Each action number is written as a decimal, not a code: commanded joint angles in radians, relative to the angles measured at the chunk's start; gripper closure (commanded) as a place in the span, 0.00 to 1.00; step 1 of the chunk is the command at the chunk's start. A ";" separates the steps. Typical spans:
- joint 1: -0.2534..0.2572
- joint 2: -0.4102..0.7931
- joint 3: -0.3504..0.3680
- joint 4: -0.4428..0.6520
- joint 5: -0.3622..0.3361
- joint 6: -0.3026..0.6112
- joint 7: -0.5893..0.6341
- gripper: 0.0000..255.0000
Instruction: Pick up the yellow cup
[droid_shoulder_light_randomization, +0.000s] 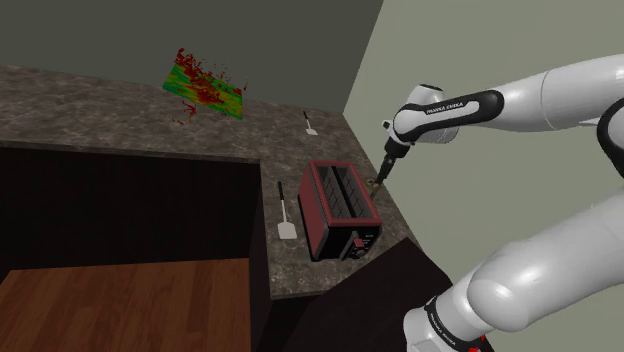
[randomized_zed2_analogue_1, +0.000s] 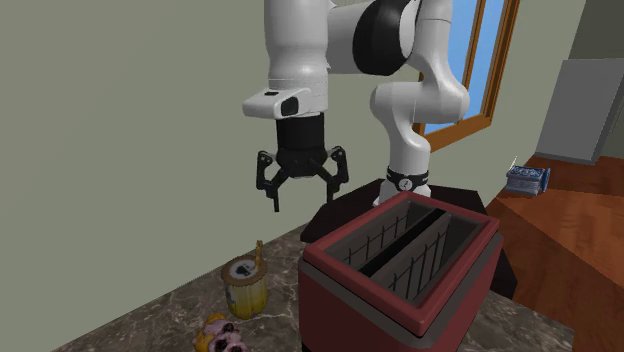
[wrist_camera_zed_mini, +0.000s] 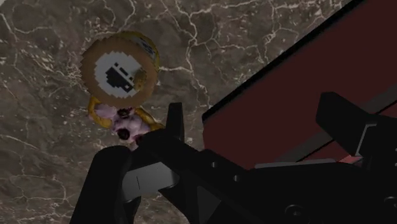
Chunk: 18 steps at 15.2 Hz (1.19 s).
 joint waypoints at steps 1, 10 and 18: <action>0.001 0.080 -0.017 0.037 0.026 0.045 -0.068 0.00; -0.067 0.441 -0.005 0.271 0.191 0.172 -0.364 0.00; -0.087 0.524 0.022 0.269 0.236 0.254 -0.395 0.00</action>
